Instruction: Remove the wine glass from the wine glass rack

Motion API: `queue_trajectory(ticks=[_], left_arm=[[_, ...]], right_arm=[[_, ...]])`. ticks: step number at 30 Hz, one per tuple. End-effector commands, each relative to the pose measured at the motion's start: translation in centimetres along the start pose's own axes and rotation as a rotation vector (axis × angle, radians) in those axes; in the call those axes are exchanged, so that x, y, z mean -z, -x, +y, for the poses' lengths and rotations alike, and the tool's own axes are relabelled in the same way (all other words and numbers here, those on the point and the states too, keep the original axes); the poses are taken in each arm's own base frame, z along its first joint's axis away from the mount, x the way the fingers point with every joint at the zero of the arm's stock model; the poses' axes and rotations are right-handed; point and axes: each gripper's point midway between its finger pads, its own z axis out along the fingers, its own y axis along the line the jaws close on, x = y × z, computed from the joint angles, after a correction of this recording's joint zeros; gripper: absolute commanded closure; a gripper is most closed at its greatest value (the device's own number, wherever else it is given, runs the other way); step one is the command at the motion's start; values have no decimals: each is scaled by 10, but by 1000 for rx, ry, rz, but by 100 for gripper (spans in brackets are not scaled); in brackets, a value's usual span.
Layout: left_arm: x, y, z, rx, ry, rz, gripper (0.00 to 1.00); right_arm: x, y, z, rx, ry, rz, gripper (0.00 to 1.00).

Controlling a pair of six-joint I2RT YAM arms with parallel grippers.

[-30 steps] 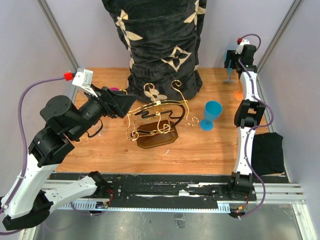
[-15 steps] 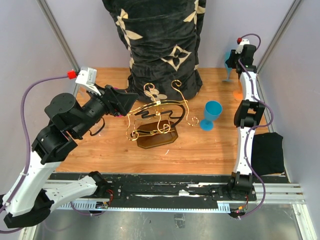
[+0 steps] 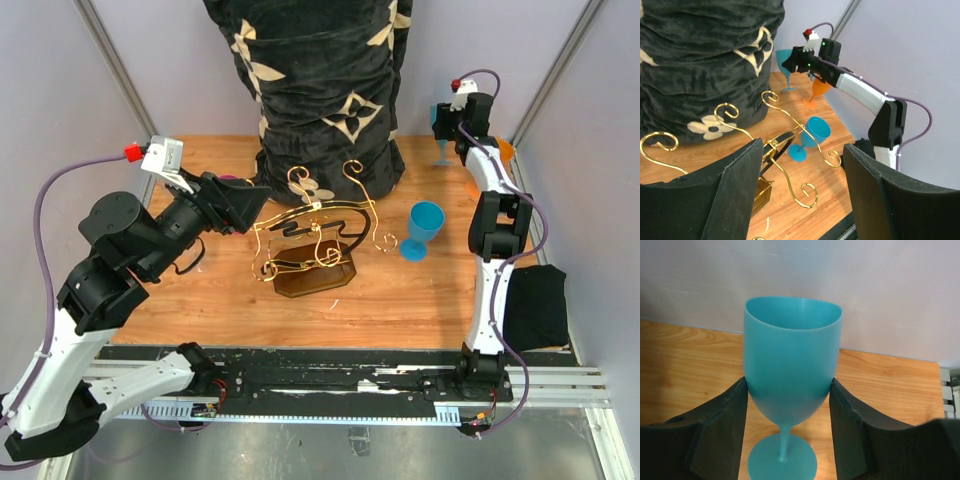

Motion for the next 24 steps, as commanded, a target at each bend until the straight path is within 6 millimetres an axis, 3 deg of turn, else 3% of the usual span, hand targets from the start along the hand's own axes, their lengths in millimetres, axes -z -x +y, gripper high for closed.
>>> queue_trajectory(ticks=[1,5,10,16,24], left_arm=[[6,11,0,12,-2,-55,30],[10,11,0,15,-5,-59,30],[15,13,-1,29,-14,-69,31],[19,15,-2,41,-25,-76,32],[25,21,-4,49,-29,-92,34]], right_arm=[[30,78,16,87,3,-251,100],[51,78,23,87,-5,-353,100],[74,58,31,26,-1,-462,99],[84,21,56,-26,98,-579,99],[98,10,65,-55,137,-727,99]])
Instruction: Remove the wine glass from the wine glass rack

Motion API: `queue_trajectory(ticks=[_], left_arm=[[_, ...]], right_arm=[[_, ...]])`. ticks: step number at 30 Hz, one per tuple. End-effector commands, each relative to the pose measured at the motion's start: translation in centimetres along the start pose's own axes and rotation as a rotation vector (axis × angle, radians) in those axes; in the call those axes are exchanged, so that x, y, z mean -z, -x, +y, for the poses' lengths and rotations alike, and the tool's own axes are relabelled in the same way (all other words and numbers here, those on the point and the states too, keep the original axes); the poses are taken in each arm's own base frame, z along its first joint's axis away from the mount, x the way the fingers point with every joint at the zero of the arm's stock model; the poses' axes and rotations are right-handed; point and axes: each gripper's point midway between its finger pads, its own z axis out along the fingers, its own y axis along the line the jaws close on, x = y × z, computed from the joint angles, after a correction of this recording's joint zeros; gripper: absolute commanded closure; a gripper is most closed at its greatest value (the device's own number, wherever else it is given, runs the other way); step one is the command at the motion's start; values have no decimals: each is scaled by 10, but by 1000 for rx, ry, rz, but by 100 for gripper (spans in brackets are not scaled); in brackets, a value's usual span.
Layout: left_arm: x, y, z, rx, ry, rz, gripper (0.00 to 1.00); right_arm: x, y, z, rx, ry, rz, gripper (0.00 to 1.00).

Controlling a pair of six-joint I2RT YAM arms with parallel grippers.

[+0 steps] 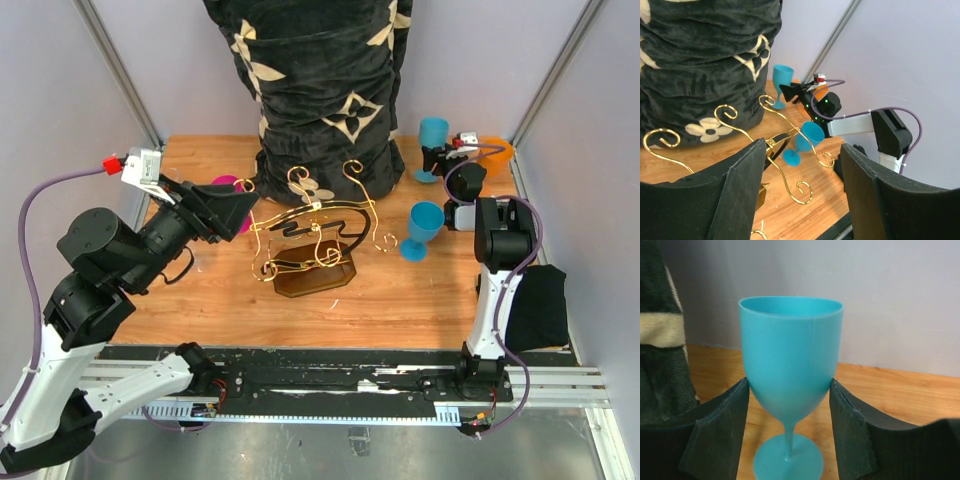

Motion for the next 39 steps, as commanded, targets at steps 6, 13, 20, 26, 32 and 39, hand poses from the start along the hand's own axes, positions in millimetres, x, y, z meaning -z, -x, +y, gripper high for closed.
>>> queue_trajectory(ticks=[6,13,20,26,32,39], left_arm=[[0,7,-5,26,-22,-30,34],[3,11,-7,41,-21,-30,35],[2,9,-6,52,-10,-19,36],[-2,8,0,35,22,-19,36],[-9,5,2,19,37,-10,36],[-13,1,3,13,39,1,36]], right_arm=[[12,25,15,9,77,-198,91],[23,3,12,21,72,-148,88],[5,12,1,-14,45,1,55],[-23,-15,3,-178,69,412,36],[-41,-10,17,-133,88,532,31],[-61,-34,41,29,99,691,24]])
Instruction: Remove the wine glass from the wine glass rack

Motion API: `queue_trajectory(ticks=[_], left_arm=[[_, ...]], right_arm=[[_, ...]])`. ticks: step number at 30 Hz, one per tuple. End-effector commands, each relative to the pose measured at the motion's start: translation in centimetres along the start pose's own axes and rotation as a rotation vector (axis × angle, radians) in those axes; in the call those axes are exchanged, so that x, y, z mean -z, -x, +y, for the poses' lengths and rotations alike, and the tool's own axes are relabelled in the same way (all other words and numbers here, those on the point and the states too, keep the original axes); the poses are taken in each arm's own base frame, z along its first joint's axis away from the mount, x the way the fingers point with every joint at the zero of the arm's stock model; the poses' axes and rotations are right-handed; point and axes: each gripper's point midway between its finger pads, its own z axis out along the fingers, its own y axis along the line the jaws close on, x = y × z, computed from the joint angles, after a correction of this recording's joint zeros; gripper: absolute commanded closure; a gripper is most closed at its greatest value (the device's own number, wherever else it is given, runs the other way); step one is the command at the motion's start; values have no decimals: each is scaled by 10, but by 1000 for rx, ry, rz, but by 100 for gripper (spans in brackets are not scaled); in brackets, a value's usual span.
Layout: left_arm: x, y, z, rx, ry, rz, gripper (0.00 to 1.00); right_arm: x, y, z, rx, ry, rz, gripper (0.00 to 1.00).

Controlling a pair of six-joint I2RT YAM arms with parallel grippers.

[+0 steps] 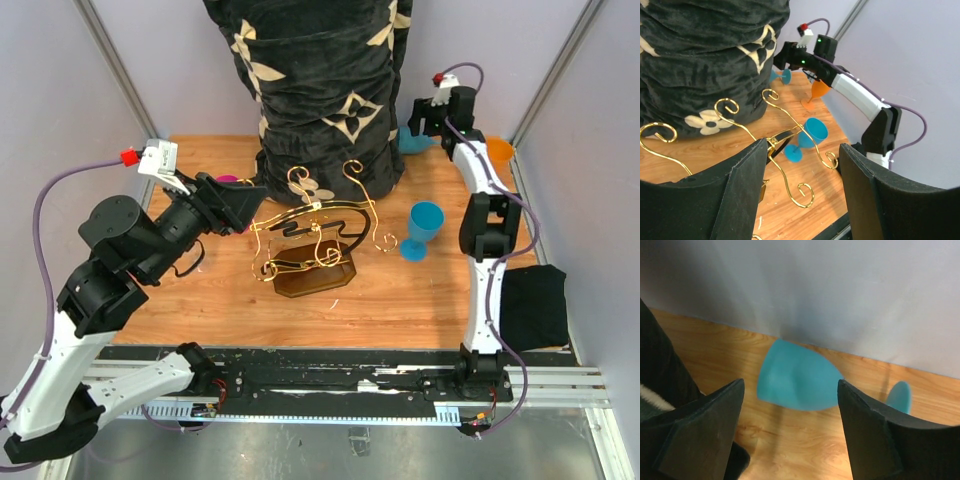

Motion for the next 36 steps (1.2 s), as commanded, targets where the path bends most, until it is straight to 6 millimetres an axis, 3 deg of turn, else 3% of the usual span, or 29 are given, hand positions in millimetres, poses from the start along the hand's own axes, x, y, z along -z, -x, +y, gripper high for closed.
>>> queue_trajectory(ticks=[1,6,11,20,22,26,29,32,36], left_arm=[[4,11,-1,-10,0,-33,36],[7,12,2,-16,12,-41,36],[8,11,4,-24,18,-39,35],[11,12,6,-29,19,-47,35],[11,13,5,-29,17,-51,35],[10,14,2,-24,5,-56,35],[8,13,1,-20,-2,-53,35],[8,14,-2,-15,-12,-54,35],[13,20,-6,2,-26,-65,35]], right_arm=[[-13,-66,29,88,-4,265,23],[-28,-67,50,170,-25,241,19],[-50,-79,56,286,-109,249,19],[-65,-102,27,432,-293,268,24],[-62,-110,18,440,-322,294,33],[-50,-103,3,406,-361,298,62],[-41,-90,-5,409,-398,293,99],[-27,-64,-9,402,-454,259,100],[6,-20,-15,385,-537,191,100]])
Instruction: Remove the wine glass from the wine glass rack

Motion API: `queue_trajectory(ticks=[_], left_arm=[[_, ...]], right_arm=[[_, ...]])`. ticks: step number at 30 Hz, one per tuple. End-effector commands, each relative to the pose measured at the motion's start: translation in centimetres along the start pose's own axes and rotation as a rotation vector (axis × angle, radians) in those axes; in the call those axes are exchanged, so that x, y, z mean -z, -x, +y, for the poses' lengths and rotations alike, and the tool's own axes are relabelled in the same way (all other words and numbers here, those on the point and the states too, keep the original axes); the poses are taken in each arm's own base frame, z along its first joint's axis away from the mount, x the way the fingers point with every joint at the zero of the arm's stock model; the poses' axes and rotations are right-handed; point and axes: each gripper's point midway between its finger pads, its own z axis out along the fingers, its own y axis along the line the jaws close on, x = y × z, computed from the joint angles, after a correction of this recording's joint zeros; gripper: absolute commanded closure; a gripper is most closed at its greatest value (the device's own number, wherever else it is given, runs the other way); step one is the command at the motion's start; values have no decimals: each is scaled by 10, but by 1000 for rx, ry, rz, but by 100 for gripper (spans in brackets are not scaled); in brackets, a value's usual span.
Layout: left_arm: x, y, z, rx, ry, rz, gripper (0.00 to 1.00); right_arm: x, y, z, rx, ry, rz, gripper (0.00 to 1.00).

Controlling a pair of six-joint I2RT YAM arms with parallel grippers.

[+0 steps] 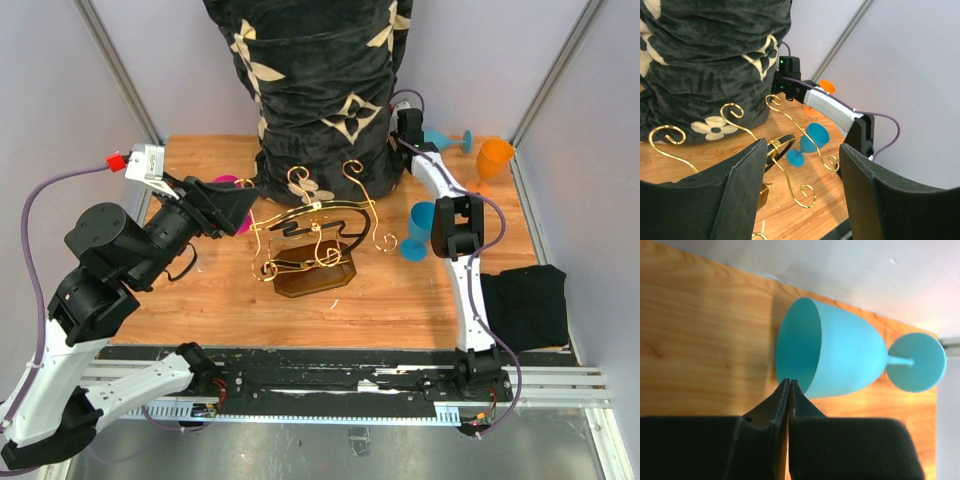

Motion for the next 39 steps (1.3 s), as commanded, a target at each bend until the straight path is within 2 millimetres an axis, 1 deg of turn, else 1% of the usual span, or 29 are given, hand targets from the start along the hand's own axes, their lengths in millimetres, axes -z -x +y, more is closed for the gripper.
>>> queue_trajectory(ticks=[1,3,6,11,12,14,15,17,19,21,24,26,27,30,32,34,35,36,37,38,39], left_arm=[[5,12,-9,19,-36,-35,35],[8,15,-10,29,-45,-43,35],[12,14,-11,45,-55,-44,36],[21,16,-13,64,-68,-43,36],[24,17,-13,65,-68,-46,36],[27,18,-12,68,-68,-52,36],[28,18,-11,68,-67,-53,36],[28,16,-10,69,-64,-49,36],[29,16,-10,68,-59,-46,36],[29,18,-9,62,-53,-49,36],[28,21,-9,56,-49,-56,36],[27,21,-11,55,-54,-52,36],[27,21,-11,54,-57,-49,36],[28,23,-13,55,-65,-52,36],[28,23,-13,54,-64,-53,36],[29,22,-13,55,-68,-47,36],[29,21,-14,57,-70,-45,36],[30,21,-14,58,-71,-44,36],[31,22,-14,58,-71,-47,36],[32,23,-14,59,-70,-49,36],[33,24,-13,60,-70,-52,36]], right_arm=[[56,52,-70,-67,-160,-85,100],[75,61,-81,-78,-172,-99,100],[96,64,-95,-81,-190,-104,100],[107,57,-109,-80,-200,-84,100],[107,55,-108,-82,-191,-83,100],[101,50,-104,-91,-162,-69,98],[96,47,-99,-87,-140,-54,89],[85,40,-88,-83,-98,-12,63],[78,31,-75,-72,-59,38,52],[73,22,-62,-53,-35,68,49],[67,11,-50,0,-45,108,47],[65,-2,-49,56,-78,162,45],[66,-6,-54,72,-110,190,44],[66,-25,-55,110,-133,249,38],[62,-32,-61,156,-178,270,32],[51,-45,-67,198,-213,306,29],[47,-49,-71,197,-223,316,28],[42,-53,-76,205,-242,325,31],[39,-54,-80,220,-266,327,39],[35,-58,-83,232,-274,333,49],[32,-60,-83,239,-277,335,62]])
